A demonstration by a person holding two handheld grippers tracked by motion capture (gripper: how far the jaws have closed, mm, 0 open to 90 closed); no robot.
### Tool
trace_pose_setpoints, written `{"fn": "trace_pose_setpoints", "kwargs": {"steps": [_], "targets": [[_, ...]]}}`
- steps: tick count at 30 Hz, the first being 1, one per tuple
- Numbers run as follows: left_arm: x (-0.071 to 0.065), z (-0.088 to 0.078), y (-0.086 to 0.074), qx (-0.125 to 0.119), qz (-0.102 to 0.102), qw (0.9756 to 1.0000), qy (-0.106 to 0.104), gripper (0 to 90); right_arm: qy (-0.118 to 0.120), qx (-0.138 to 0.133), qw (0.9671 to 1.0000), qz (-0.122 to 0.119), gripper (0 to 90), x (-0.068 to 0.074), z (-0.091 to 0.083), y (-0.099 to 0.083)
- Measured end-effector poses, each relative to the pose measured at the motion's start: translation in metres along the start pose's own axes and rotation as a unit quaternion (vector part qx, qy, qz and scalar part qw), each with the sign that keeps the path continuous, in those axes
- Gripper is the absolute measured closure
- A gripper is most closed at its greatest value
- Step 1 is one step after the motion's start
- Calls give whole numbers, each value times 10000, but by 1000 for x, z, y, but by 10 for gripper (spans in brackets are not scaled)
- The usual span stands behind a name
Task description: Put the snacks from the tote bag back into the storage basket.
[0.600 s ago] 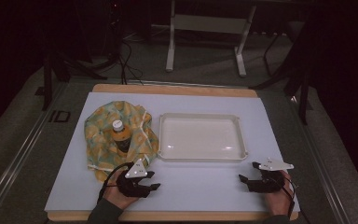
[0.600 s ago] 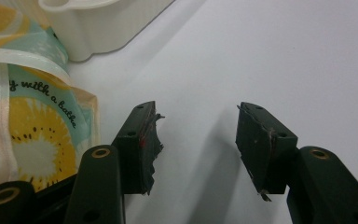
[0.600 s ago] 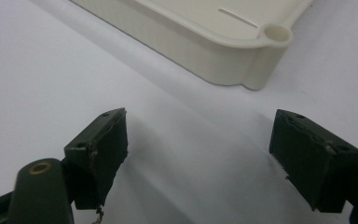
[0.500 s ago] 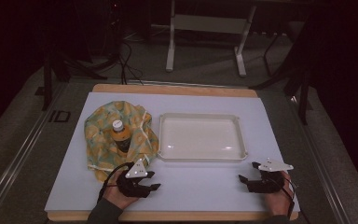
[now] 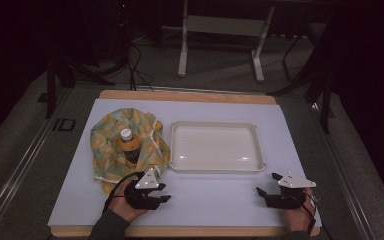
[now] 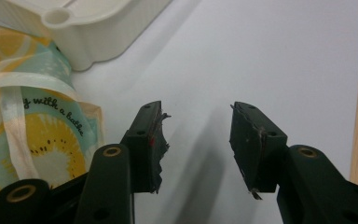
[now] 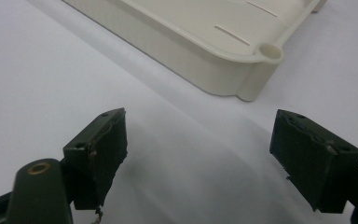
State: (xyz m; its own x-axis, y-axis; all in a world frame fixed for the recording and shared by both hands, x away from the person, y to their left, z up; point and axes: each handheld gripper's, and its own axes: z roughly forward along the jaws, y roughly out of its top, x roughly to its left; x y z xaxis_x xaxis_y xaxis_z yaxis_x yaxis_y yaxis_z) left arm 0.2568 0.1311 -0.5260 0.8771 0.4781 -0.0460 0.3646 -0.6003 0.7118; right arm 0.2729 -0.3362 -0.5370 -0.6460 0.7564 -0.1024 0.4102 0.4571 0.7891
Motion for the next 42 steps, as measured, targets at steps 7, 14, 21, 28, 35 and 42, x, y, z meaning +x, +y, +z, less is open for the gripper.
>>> {"fn": "trace_pose_setpoints", "kwargs": {"steps": [7, 14, 21, 28, 35, 42], "targets": [[-1, -7, 3, 73, 85, 9999, -14, 541, 0, -15, 10000, 27, 184, 0, 0, 0], [-1, -16, 10, 123, 100, 9993, -328, 540, -13, -24, 10000, 0, 184, 0, 0, 0], [-4, -23, 16, 210, 183, 9988, -402, 536, 10, -5, 10000, -4, 184, 0, 0, 0], [-4, -29, 23, 295, 274, 9984, -408, 531, 64, -29, 10000, -10, 184, 0, -1, 0], [-3, -35, 28, 462, 407, 9975, -353, 529, 86, -40, 10000, -7, 184, 0, -1, -1], [1, -42, 30, 543, 478, 9969, -293, 529, 82, -68, 9999, 7, 183, -1, -1, -1]]}}
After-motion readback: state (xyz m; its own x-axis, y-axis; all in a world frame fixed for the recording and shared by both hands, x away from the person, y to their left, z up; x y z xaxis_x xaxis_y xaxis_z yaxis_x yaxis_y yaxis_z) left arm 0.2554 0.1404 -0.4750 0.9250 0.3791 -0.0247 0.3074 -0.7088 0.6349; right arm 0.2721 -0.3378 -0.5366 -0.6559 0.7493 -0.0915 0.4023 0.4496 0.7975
